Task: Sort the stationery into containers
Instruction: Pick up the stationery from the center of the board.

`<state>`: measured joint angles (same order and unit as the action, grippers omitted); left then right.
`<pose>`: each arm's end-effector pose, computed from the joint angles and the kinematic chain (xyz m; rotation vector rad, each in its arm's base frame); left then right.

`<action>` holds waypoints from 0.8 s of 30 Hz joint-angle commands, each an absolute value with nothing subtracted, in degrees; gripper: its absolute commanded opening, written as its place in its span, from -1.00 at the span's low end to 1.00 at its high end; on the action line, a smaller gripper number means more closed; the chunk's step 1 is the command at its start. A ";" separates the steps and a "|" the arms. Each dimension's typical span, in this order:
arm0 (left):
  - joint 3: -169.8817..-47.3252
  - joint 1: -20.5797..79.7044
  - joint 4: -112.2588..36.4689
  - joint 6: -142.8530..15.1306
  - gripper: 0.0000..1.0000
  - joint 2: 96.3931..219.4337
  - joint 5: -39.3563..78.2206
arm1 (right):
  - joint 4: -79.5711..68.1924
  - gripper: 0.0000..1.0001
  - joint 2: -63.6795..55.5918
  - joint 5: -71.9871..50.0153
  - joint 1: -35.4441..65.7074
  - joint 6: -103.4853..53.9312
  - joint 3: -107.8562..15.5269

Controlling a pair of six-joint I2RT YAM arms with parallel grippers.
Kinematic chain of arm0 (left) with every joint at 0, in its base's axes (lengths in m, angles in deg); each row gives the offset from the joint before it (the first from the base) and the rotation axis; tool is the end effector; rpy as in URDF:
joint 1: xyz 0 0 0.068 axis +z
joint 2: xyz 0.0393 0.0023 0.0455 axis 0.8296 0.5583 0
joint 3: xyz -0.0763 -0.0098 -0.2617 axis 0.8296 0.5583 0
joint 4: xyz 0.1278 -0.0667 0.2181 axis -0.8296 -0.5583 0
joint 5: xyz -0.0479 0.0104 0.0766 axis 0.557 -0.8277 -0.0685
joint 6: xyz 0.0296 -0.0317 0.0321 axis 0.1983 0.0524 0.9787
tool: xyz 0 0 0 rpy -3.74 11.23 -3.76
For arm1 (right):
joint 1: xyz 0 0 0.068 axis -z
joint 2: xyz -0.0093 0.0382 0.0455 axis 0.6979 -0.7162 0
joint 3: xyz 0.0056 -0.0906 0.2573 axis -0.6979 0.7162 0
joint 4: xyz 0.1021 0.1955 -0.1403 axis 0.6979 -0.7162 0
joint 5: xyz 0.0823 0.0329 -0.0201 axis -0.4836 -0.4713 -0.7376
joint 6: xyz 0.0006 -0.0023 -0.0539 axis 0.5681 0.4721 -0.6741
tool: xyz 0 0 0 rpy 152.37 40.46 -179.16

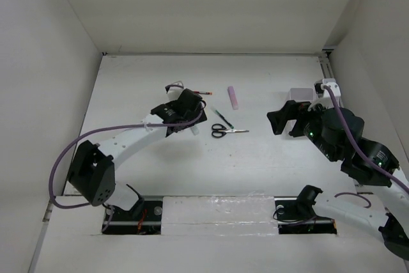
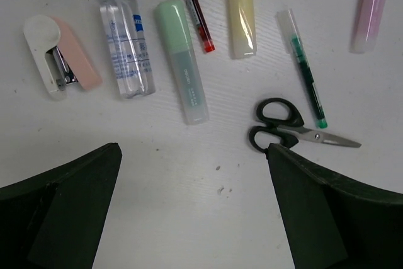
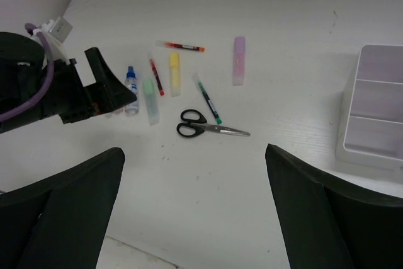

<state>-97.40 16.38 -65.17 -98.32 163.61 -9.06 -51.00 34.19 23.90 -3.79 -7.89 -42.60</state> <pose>0.2429 -0.1856 0.2700 -0.2985 2.3067 -0.3452 0.0871 0.0724 0.4346 -0.0630 1.8500 0.4368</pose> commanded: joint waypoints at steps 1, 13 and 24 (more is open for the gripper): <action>-101.21 15.98 -66.28 -106.50 1.00 164.06 -16.86 | -47.64 1.00 34.41 21.97 -3.99 -8.30 -41.81; -104.37 18.71 -64.08 -106.95 0.85 175.75 -17.92 | -45.35 1.00 33.36 20.12 -3.99 -8.30 -40.76; -101.57 24.85 -59.95 -103.97 0.54 178.75 -15.55 | -44.82 1.00 32.30 18.45 -3.99 -8.30 -40.76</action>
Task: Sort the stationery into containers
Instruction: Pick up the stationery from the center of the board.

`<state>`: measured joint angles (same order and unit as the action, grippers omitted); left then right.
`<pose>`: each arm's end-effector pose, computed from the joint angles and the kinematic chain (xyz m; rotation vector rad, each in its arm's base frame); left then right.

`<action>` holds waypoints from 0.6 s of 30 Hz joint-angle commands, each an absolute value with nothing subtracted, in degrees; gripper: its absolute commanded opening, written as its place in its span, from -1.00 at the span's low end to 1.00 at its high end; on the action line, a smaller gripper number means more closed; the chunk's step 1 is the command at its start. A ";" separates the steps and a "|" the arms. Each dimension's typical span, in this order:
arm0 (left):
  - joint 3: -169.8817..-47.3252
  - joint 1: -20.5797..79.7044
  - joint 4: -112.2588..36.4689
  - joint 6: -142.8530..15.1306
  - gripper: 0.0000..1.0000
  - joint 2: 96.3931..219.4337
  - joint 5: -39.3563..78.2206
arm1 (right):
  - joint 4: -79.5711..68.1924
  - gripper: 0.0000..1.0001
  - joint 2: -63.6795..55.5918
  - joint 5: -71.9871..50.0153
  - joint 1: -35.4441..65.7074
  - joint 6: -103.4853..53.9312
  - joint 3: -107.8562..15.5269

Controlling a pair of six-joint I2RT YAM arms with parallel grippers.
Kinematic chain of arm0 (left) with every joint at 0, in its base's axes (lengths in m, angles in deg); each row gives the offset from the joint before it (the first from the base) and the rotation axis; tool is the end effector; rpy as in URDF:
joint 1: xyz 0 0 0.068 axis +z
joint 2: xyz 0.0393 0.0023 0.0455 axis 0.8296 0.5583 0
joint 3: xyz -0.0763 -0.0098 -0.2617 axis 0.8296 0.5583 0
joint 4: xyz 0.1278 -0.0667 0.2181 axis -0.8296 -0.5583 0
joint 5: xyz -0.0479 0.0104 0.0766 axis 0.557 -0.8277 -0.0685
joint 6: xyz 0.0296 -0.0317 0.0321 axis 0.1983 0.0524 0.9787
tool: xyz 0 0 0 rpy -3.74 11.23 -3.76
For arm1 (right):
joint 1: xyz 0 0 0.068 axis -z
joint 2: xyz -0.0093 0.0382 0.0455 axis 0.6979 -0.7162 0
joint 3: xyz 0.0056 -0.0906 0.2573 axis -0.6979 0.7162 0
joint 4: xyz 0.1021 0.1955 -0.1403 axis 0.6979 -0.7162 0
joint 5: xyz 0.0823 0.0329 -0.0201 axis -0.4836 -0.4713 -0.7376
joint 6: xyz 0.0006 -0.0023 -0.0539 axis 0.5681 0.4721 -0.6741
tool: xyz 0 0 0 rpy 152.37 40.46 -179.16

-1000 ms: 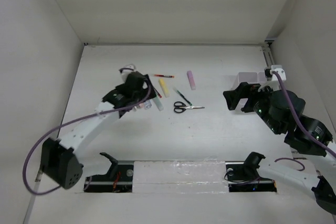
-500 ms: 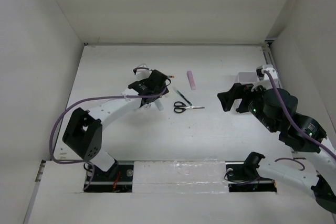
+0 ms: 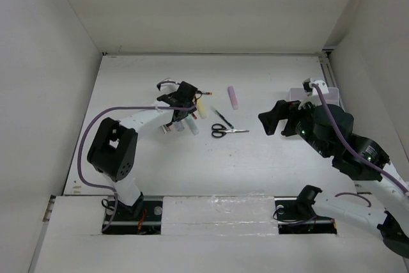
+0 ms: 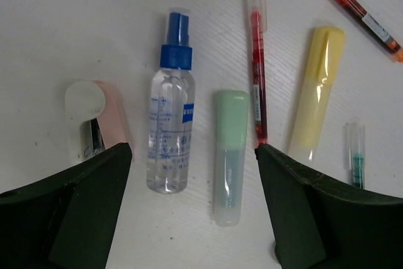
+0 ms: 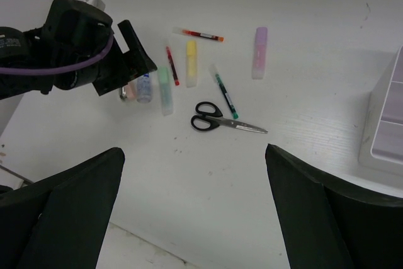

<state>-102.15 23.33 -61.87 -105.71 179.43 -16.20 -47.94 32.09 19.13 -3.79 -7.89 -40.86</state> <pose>0.3083 -0.1788 0.2155 -0.6115 2.2828 -0.1181 0.0975 0.0880 0.4271 -0.1274 1.8776 0.5009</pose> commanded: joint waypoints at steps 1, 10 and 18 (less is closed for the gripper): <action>-101.56 24.86 -58.91 -103.44 0.54 179.44 -15.03 | -44.82 1.00 32.30 18.45 -3.99 -8.30 -40.76; -102.09 24.86 -57.66 -102.91 0.31 184.02 -14.49 | -44.21 1.00 32.30 17.92 -3.99 -8.30 -40.23; -100.86 24.86 -58.19 -104.75 0.23 182.70 -14.49 | -44.21 1.00 31.77 17.92 -3.99 -8.30 -40.23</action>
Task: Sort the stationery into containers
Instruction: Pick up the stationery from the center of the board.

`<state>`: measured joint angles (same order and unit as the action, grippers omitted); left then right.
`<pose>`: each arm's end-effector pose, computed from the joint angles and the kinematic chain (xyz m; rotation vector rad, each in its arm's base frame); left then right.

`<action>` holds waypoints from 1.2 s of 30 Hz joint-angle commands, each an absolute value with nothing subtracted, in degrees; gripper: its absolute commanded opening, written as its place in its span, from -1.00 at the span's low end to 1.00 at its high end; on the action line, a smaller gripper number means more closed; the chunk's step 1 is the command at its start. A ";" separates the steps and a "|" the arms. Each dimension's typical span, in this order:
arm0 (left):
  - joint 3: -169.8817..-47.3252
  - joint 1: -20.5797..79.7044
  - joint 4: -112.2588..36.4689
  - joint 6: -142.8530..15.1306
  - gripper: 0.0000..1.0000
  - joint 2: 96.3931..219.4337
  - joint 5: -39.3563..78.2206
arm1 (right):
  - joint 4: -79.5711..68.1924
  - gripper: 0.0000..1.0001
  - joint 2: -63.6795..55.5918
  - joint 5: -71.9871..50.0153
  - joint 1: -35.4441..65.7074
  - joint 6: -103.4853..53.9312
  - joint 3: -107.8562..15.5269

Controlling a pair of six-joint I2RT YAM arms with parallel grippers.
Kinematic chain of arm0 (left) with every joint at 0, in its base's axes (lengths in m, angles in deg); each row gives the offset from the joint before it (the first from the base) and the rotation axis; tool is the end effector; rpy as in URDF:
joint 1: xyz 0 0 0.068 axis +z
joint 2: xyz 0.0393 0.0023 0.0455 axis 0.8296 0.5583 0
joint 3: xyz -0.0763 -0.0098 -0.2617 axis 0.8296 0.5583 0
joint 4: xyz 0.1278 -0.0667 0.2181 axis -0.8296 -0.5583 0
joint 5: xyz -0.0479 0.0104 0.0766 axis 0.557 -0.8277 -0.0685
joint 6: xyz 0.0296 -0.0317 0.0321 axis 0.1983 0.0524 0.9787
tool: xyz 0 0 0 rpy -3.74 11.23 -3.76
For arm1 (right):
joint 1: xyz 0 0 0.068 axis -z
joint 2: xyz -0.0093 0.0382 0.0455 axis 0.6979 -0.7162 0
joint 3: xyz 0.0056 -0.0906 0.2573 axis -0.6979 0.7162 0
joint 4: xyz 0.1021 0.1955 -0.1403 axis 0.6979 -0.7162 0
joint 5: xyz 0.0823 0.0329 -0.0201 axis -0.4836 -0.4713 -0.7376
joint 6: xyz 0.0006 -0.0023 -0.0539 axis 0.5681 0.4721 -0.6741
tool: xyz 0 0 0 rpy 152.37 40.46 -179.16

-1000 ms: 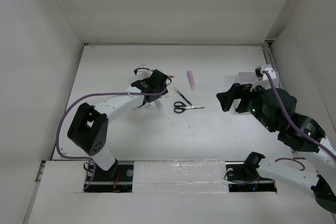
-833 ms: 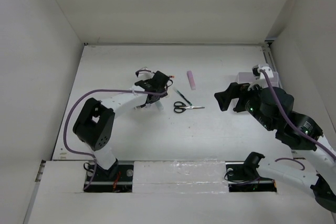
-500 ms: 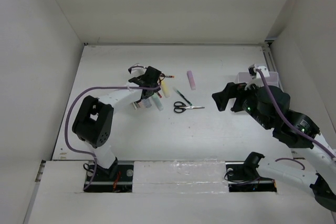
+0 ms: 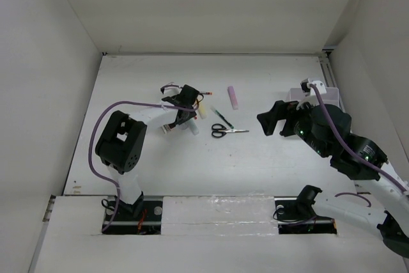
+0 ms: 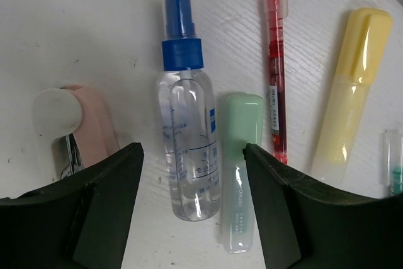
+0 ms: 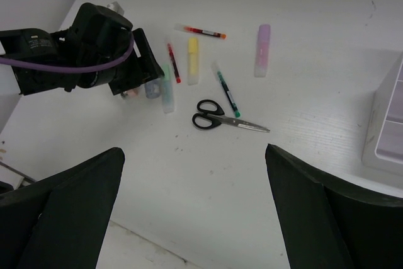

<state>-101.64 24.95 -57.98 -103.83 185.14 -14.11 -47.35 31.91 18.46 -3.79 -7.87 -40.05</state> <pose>0.3239 -0.1778 0.1824 -0.5923 2.3384 -0.0895 0.0994 0.0907 0.4235 -0.1378 1.8857 0.5073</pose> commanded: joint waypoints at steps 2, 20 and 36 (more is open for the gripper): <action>-99.55 24.86 -58.19 -105.28 0.23 182.09 -14.49 | -44.21 1.00 31.77 17.92 -3.99 -8.30 -40.23; -96.82 24.86 -57.66 -106.95 -0.21 183.85 -13.44 | -44.21 1.00 30.72 16.79 -3.99 -8.30 -40.76; -92.77 24.86 -56.26 -107.48 -0.91 183.85 -12.30 | -43.68 1.00 30.19 15.73 -3.99 -8.30 -41.28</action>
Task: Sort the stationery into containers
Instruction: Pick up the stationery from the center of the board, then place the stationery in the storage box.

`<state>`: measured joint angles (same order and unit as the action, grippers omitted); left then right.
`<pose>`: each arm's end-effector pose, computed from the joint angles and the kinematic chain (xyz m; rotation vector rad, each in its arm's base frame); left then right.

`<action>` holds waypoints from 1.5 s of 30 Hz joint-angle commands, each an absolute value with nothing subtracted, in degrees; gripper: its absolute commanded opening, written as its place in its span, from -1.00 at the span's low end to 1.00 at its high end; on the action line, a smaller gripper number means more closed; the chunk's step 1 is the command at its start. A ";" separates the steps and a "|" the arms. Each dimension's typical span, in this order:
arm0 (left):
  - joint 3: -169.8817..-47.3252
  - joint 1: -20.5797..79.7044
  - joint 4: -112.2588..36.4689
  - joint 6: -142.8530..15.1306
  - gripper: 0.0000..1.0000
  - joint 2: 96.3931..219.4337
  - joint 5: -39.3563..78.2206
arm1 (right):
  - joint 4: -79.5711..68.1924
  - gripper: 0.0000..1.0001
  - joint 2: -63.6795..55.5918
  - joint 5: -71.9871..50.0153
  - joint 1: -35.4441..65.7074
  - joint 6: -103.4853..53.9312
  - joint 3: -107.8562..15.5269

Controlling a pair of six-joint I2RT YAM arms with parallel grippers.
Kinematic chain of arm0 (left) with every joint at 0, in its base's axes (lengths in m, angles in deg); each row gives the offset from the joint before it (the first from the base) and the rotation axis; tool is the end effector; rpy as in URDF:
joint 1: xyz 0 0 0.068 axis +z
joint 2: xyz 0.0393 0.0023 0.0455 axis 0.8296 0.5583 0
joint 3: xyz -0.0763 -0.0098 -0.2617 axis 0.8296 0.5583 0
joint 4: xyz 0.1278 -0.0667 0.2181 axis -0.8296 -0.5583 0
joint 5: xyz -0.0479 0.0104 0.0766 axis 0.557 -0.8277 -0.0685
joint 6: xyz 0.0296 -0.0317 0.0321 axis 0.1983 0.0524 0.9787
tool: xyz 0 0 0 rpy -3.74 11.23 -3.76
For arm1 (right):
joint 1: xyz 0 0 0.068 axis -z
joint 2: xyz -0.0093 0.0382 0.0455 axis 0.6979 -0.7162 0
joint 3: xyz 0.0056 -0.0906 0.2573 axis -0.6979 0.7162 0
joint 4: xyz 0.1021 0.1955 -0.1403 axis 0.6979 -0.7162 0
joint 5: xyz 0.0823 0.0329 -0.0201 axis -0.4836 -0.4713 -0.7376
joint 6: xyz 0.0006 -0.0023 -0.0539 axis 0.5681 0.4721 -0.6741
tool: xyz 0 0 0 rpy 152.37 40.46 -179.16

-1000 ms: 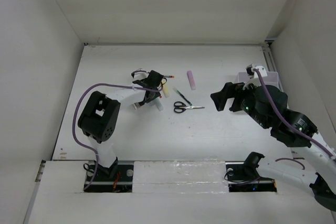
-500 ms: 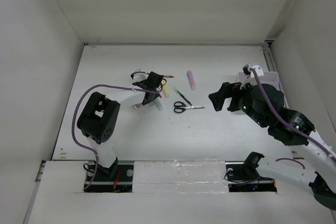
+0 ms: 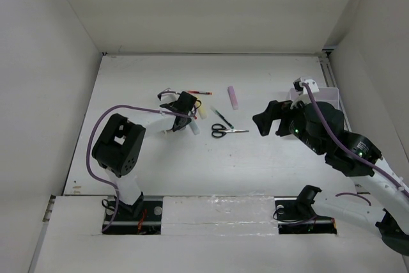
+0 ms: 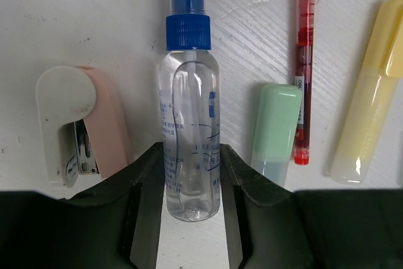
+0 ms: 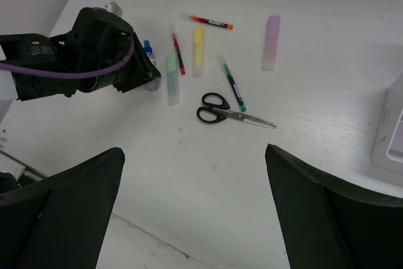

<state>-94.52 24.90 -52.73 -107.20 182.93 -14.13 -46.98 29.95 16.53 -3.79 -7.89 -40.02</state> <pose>0.3075 -0.1682 0.1654 -0.6607 2.3167 -0.1218 0.1060 0.0998 0.4198 -0.1715 1.9161 0.5200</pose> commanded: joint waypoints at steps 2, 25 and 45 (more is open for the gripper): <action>-93.29 24.86 -56.26 -106.52 -1.00 183.85 -11.60 | -43.68 1.00 30.19 15.73 -3.99 -8.30 -41.28; -90.68 18.99 -31.26 -75.77 -1.00 148.09 3.17 | -26.90 1.00 33.01 6.87 -2.24 -2.85 -40.04; -83.19 5.52 -17.76 -65.11 -1.00 137.09 18.29 | -10.81 0.98 20.44 -1.86 -2.24 2.86 -36.02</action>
